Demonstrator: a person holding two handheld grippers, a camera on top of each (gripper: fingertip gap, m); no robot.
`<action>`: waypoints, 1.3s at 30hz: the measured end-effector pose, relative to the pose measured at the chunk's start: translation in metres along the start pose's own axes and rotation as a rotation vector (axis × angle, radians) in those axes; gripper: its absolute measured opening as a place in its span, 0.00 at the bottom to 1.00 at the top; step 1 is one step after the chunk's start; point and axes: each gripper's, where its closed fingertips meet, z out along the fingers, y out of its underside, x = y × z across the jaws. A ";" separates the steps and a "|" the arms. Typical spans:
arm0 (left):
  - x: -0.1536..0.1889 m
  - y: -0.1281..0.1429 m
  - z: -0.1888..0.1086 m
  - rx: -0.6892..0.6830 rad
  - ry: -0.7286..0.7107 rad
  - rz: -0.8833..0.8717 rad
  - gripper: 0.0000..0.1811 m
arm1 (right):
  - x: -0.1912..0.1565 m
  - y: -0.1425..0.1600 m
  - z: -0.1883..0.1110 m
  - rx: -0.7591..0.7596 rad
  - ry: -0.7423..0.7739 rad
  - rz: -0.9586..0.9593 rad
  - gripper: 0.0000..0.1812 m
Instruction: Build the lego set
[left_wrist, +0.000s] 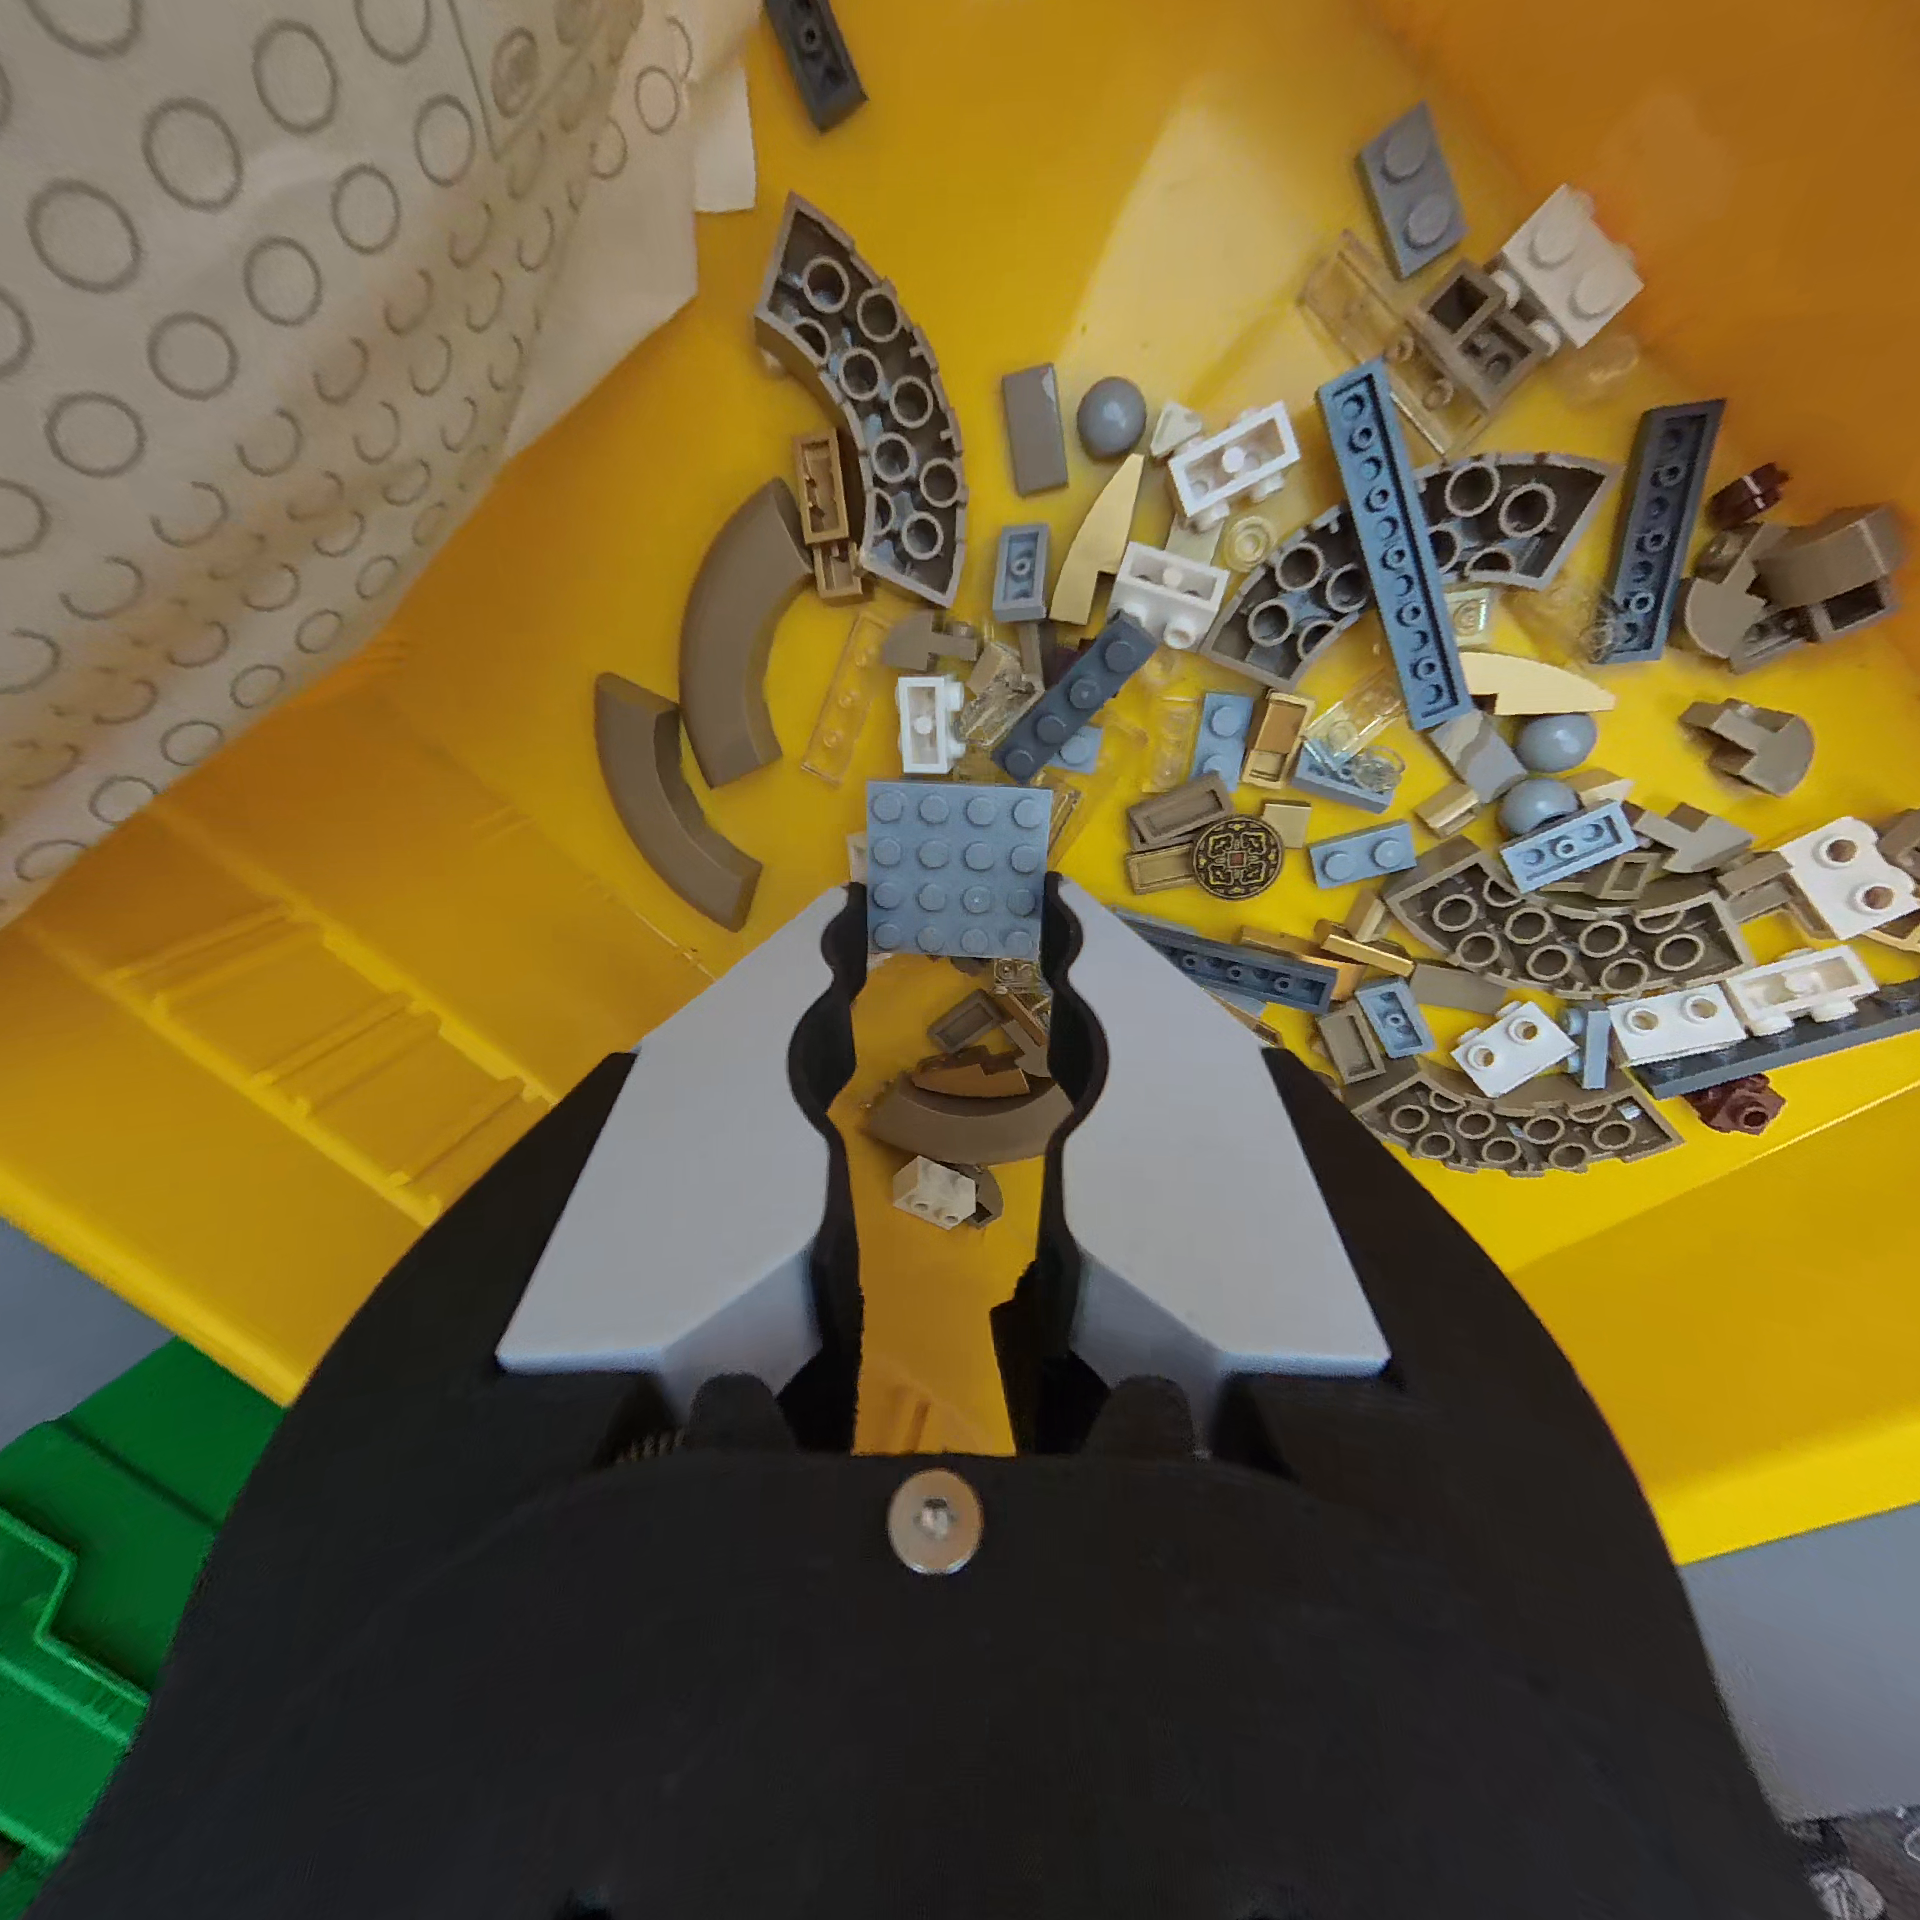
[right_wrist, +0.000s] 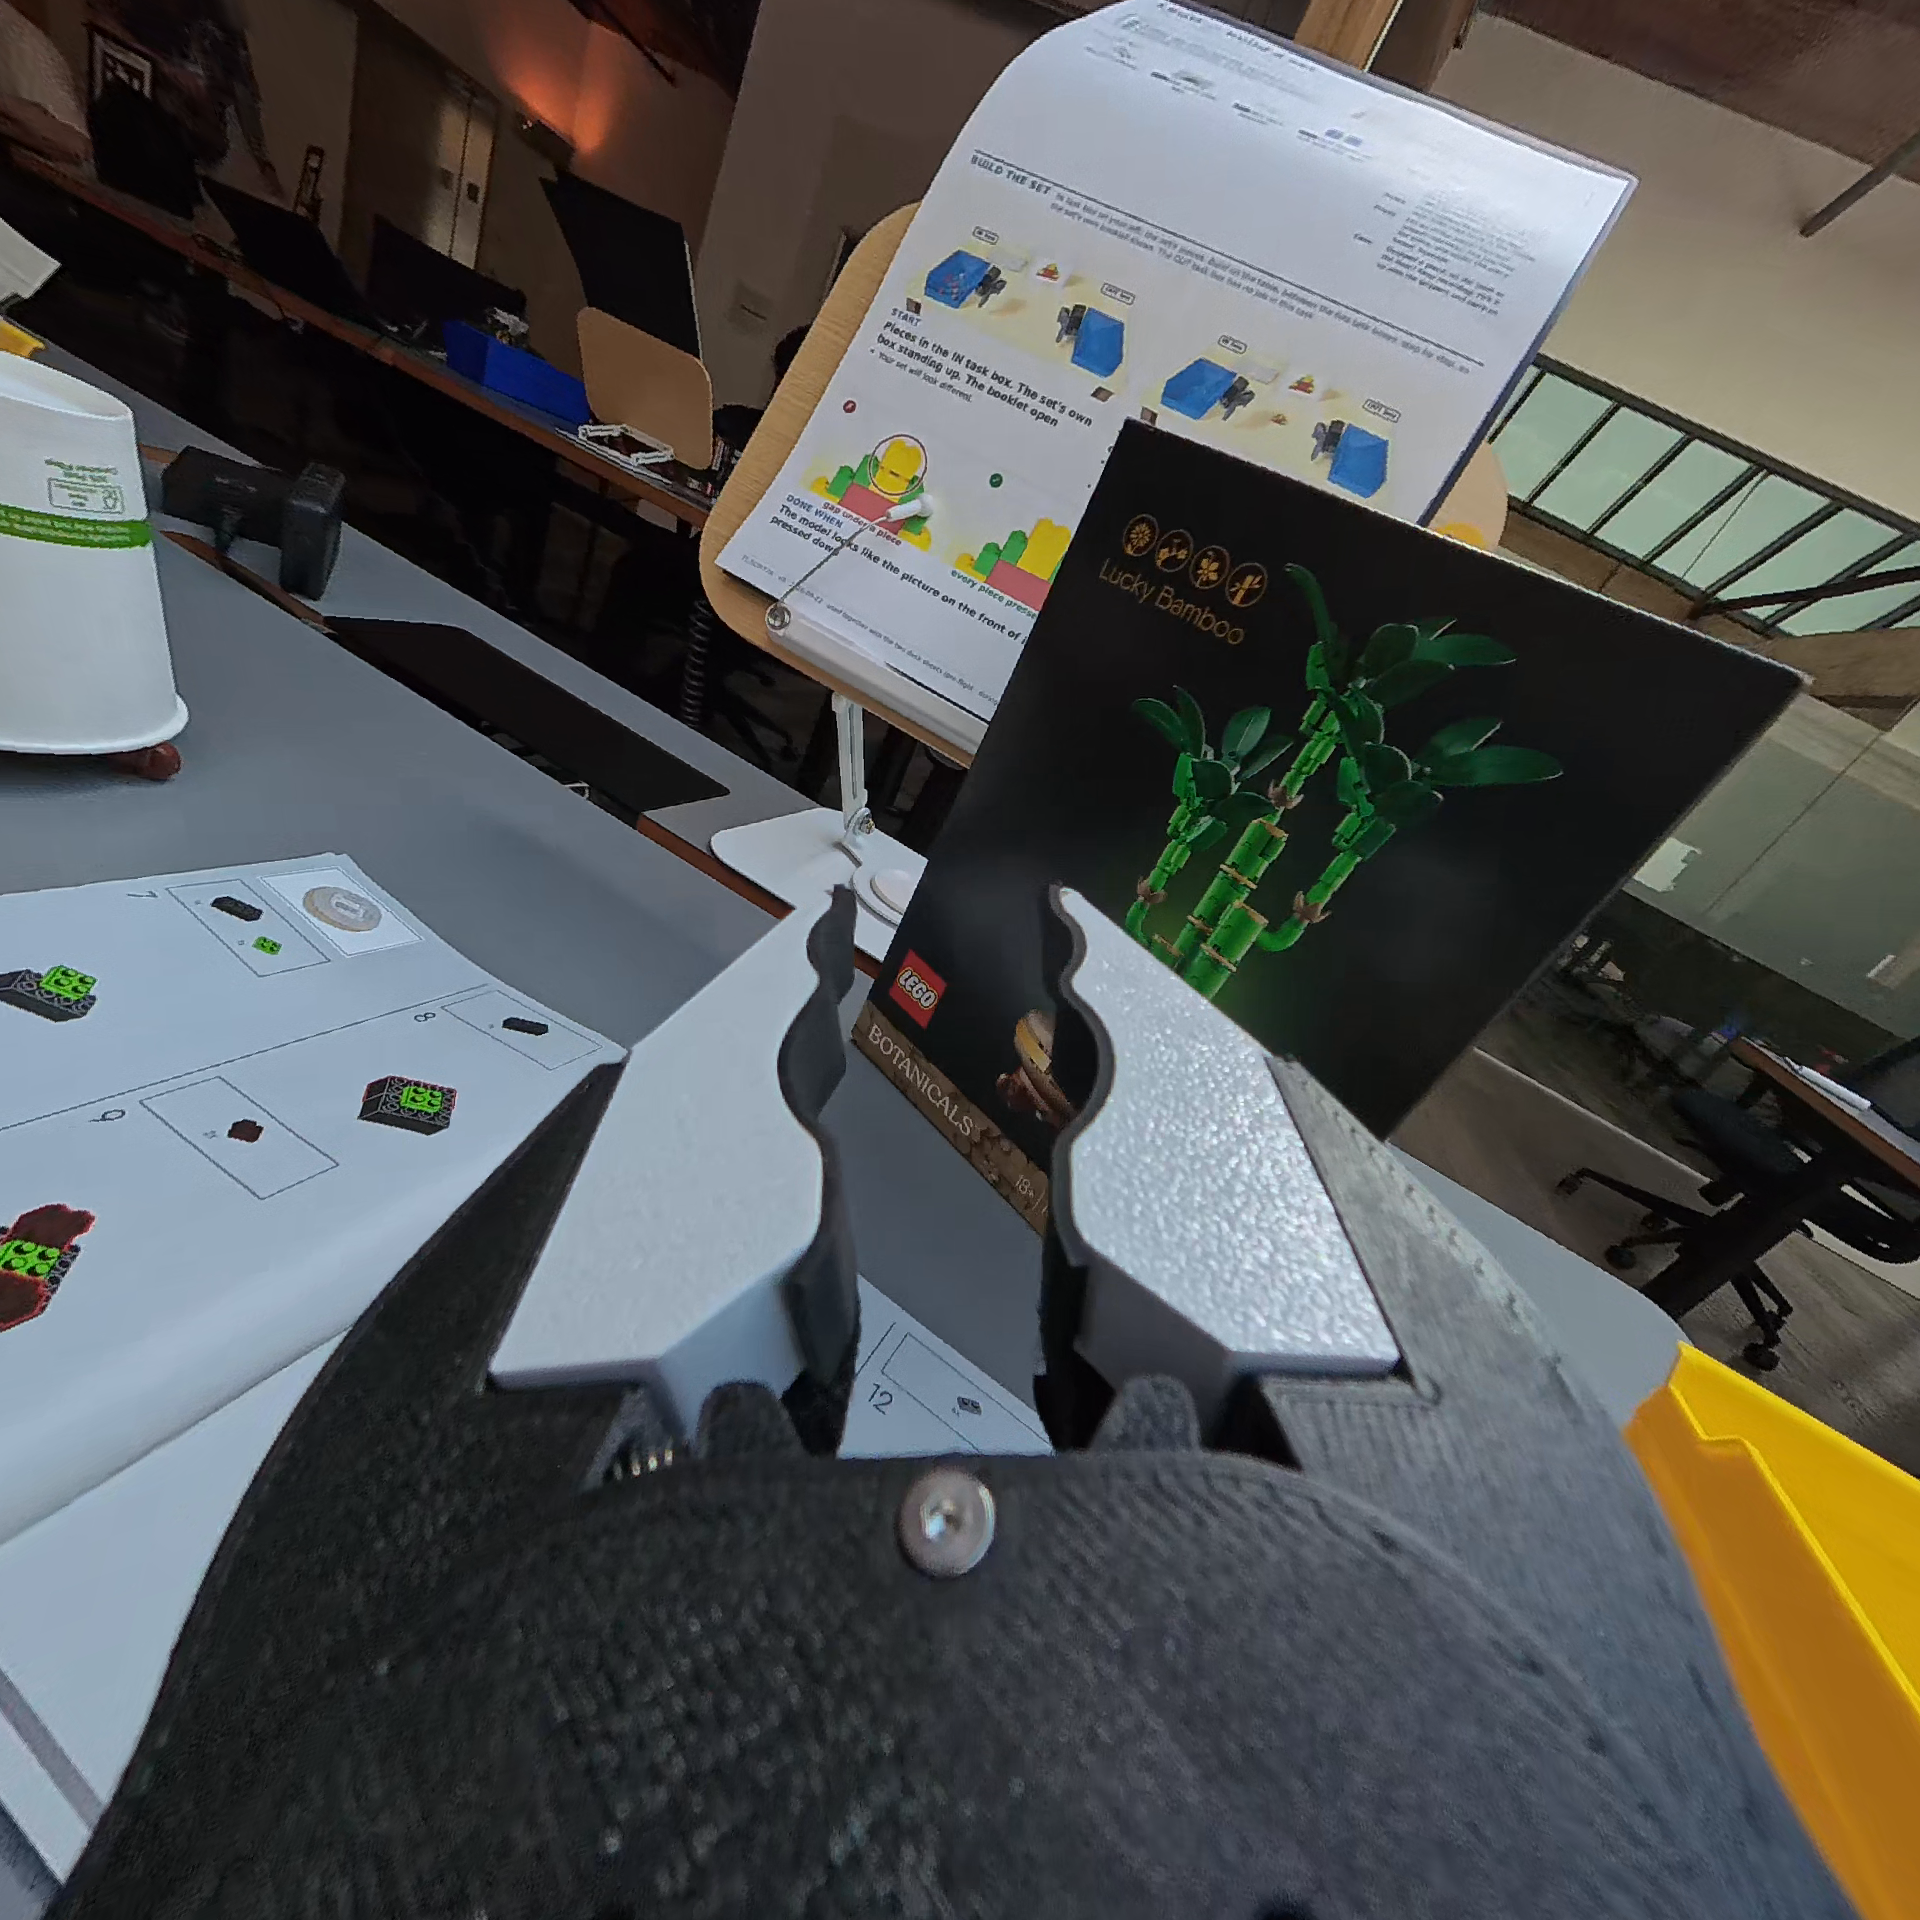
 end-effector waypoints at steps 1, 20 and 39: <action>-0.001 0.000 0.000 -0.001 -0.010 -0.001 0.17 | 0.000 0.002 0.001 -0.007 0.001 0.003 0.19; 0.088 -0.089 -0.265 1.292 0.748 -0.264 0.17 | -0.025 0.001 0.008 -0.031 -0.070 -0.034 0.19; 0.364 -0.199 -0.171 0.852 0.418 -0.084 0.17 | 0.032 -0.014 -0.046 -0.051 0.126 -0.204 0.18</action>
